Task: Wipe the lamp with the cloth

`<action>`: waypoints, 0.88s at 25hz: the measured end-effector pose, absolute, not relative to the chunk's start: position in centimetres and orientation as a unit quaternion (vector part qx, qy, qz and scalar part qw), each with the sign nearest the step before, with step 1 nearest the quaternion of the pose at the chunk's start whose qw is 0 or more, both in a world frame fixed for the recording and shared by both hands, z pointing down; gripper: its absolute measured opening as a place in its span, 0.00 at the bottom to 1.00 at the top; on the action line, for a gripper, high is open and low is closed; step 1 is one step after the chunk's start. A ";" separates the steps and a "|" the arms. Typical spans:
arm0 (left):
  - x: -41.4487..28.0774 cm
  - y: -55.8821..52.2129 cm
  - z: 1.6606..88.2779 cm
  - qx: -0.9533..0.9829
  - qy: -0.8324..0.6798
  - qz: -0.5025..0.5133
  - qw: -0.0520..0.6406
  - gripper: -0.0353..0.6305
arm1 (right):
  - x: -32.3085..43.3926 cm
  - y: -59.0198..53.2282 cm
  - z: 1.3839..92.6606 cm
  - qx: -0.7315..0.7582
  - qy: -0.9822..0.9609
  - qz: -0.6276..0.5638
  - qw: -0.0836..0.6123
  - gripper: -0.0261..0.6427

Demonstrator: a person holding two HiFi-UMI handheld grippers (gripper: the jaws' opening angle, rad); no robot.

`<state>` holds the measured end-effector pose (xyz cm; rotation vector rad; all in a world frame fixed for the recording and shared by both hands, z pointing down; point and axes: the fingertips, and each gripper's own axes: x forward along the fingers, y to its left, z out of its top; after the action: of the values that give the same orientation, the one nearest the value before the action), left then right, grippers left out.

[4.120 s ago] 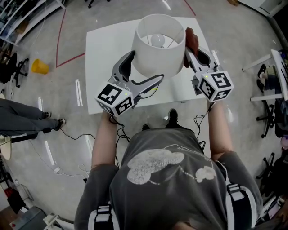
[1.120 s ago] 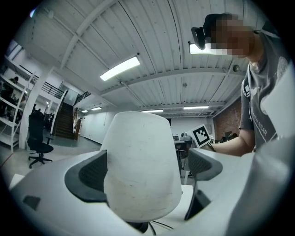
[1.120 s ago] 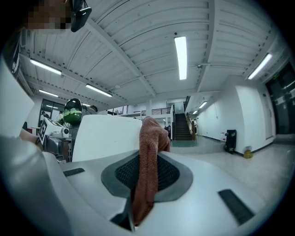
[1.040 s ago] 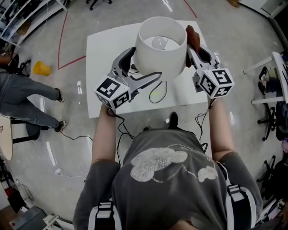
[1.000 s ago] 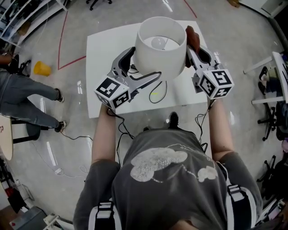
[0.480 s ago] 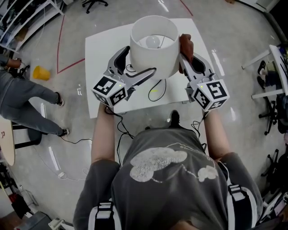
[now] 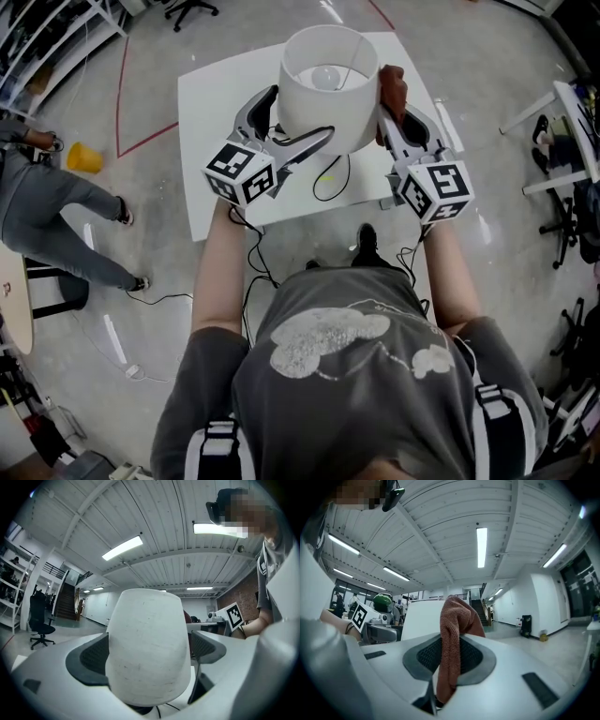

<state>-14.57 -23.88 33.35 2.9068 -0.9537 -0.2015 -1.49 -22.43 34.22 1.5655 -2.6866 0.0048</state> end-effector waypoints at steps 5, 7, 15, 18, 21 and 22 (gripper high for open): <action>-14.0 -24.3 33.7 0.949 -0.308 -0.062 0.039 0.94 | -1.0 -22.2 34.4 0.523 -0.852 0.001 0.020 0.13; -13.7 -24.5 33.8 0.949 -0.307 -0.062 0.041 0.94 | -0.8 -22.2 34.5 0.529 -0.849 0.002 0.021 0.13; -13.6 -25.0 33.9 0.948 -0.307 -0.067 0.048 0.94 | -1.3 -21.4 34.7 0.532 -0.846 0.004 0.028 0.13; -13.8 -25.0 34.0 0.949 -0.305 -0.065 0.050 0.94 | -1.7 -21.1 34.6 0.532 -0.846 0.004 0.028 0.13; -13.9 -25.0 34.3 0.949 -0.303 -0.063 0.053 0.94 | -2.0 -20.6 34.7 0.533 -0.846 0.006 0.027 0.13; -13.9 -24.9 34.4 0.950 -0.302 -0.063 0.055 0.94 | -2.2 -20.4 34.7 0.532 -0.846 0.007 0.027 0.13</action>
<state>-13.94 -24.93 34.43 2.8832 -0.9173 -0.1908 -2.24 -20.41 34.73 1.6431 -2.6139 0.0209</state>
